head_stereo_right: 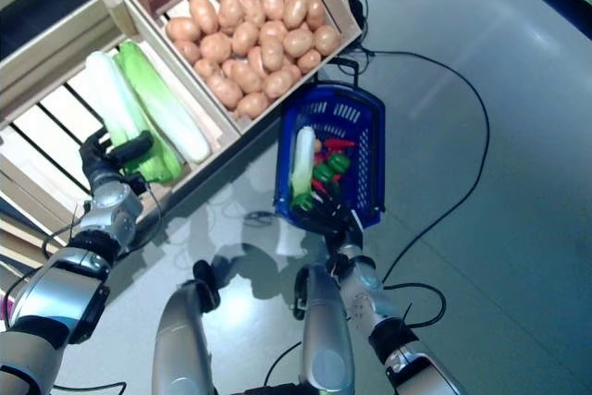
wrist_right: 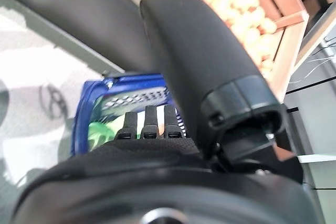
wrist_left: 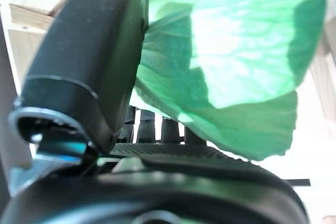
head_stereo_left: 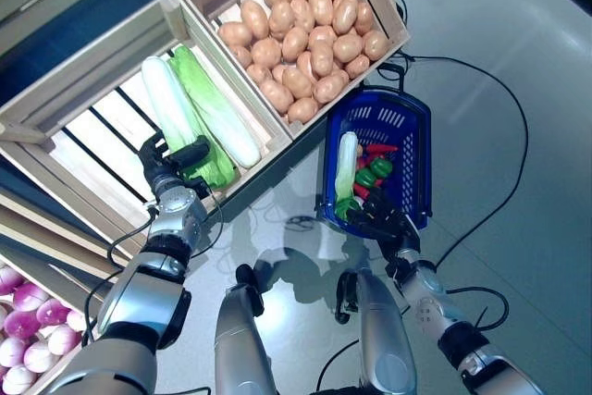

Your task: Put vegetables into the basket

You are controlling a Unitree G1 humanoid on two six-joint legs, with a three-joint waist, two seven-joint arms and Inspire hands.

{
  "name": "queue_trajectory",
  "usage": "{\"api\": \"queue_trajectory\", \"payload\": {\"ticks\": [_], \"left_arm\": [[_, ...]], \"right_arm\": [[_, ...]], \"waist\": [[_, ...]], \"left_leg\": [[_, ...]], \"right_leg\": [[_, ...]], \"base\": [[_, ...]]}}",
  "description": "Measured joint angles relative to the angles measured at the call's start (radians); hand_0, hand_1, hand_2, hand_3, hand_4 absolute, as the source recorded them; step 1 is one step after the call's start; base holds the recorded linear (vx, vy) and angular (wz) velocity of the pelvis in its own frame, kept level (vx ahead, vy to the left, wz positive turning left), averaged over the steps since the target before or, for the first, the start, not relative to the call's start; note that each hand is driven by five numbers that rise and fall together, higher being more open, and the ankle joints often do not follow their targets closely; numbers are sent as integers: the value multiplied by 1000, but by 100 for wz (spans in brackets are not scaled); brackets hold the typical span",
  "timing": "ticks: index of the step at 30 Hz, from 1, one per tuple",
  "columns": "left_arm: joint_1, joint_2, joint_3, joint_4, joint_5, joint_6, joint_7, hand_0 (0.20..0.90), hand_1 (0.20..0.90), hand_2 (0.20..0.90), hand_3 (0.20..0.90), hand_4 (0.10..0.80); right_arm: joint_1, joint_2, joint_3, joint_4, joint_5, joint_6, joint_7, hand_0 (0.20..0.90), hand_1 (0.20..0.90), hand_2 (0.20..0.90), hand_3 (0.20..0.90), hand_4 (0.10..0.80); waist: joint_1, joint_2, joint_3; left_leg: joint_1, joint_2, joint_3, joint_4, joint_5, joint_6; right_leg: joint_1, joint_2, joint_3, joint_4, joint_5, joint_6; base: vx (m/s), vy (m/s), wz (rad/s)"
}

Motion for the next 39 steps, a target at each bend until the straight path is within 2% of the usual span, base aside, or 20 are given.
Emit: {"api": "queue_trajectory", "payload": {"ticks": [6, 9, 12, 16, 23, 27, 34, 39], "left_arm": [[208, -74, 35, -147, 139, -8, 50, 300, 300, 300, 300, 400], [308, -111, 50, -249, 202, -20, 73, 300, 300, 300, 300, 400], [426, -150, 61, -326, 274, -53, 71, 300, 300, 300, 300, 400], [543, -176, 54, -469, 372, -74, 49, 300, 300, 300, 300, 400], [598, -174, 54, -654, 466, -91, -16, 300, 300, 300, 300, 400], [598, -174, 51, -669, 486, -93, -69, 300, 300, 300, 300, 400], [606, -160, 16, -702, 557, -93, -144, 300, 300, 300, 300, 400], [606, -105, -58, -768, 624, -96, -216, 300, 300, 300, 300, 400]], "right_arm": [[129, -19, -40, -78, -48, 1, 0, 900, 900, 900, 900, 800], [202, -26, -90, -128, -83, 0, 0, 900, 900, 900, 900, 800], [274, -25, -113, -149, -128, -3, 0, 900, 900, 900, 900, 800], [322, -20, -122, -182, -185, -3, 0, 900, 900, 900, 900, 800], [318, -4, -156, -273, -206, -1, 44, 900, 900, 900, 900, 800], [305, -13, -160, -300, -206, -1, 113, 900, 900, 900, 900, 800], [235, -37, -228, -300, -182, 45, 222, 900, 900, 900, 900, 800], [184, -46, -229, -301, -115, 83, 265, 900, 900, 900, 900, 800]], "waist": [[21, 59, -37], [47, 92, -71], [53, 109, -171], [54, 106, -288], [77, 85, -362], [98, 60, -379], [112, 33, -395], [122, 17, -406]], "left_leg": [[176, -32, 29, -161, 36, 0], [283, -42, 47, -280, 66, 2], [380, -59, 61, -406, 99, 5], [493, -88, 69, -536, 123, 12], [593, -114, 84, -668, 162, 25], [596, -115, 82, -669, 162, 25], [592, -114, 60, -669, 172, 24], [590, -112, 59, -669, 175, 24]], "right_leg": [[165, -2, -26, -152, 34, 27], [270, 15, -39, -273, 72, 42], [369, 28, -58, -404, 111, 63], [508, 42, -81, -575, 165, 96], [657, 65, -108, -818, 272, 123], [695, 76, -115, -893, 311, 122], [706, 84, -133, -909, 324, 119], [706, 85, -133, -908, 326, 118]], "base": [[146, 1, 2], [204, 1, -3], [182, 4, 4], [99, -3, 7], [35, -35, 1], [0, -29, 1], [-6, -44, 7], [12, -43, 1]]}}
